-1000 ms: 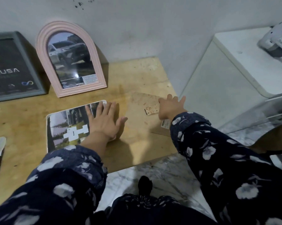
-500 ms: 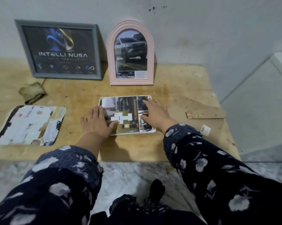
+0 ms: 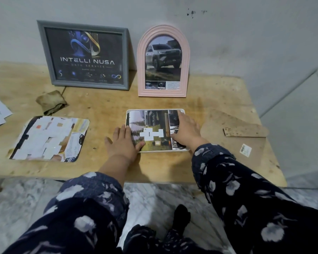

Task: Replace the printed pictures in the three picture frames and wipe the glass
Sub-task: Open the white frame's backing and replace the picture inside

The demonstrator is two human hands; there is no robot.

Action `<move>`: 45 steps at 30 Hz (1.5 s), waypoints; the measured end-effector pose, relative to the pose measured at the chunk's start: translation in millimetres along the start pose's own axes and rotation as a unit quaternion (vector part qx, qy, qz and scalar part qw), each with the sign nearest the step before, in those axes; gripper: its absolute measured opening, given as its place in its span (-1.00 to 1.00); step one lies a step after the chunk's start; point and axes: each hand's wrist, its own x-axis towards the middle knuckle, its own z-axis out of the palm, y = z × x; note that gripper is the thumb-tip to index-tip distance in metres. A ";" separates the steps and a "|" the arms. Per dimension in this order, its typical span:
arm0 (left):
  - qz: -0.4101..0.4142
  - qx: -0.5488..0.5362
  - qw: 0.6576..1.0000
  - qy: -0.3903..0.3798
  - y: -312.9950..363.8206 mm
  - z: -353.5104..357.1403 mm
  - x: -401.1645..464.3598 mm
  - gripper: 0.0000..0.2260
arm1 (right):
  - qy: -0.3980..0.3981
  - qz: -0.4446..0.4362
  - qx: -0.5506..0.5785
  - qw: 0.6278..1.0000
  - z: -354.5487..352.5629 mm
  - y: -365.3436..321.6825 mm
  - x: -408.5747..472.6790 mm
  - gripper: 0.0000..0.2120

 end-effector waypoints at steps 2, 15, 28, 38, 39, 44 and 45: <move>0.003 -0.011 1.000 0.007 -2.0 2.4 1.7 -0.26 | -0.022 0.017 -0.009 1.000 1.0 -0.2 1.1 -0.11; 0.001 -0.041 0.999 0.009 0.7 4.9 1.5 -0.29 | 0.041 0.054 0.123 0.990 4.9 -16.7 -11.4 -0.20; -0.062 -0.325 0.940 0.079 6.1 -26.8 7.5 -0.39 | 0.010 0.051 0.517 0.855 -72.5 -29.7 -0.5 -0.38; -0.129 -0.492 0.815 0.278 -33.7 -69.0 -18.5 -0.72 | -0.022 -0.048 0.443 0.895 -66.4 -103.9 23.7 -0.42; -0.140 -0.484 0.812 0.294 -46.0 -69.2 -22.2 -0.78 | -0.026 -0.069 0.426 0.902 -61.1 -118.6 22.8 -0.44; -0.205 -0.448 0.802 0.338 -119.2 -57.6 -37.6 -0.83 | -0.055 -0.161 0.324 0.931 -28.8 -197.0 13.5 -0.53; -0.214 -0.437 0.804 0.342 -132.7 -54.6 -40.2 -0.80 | -0.062 -0.177 0.314 0.931 -21.8 -210.2 12.8 -0.54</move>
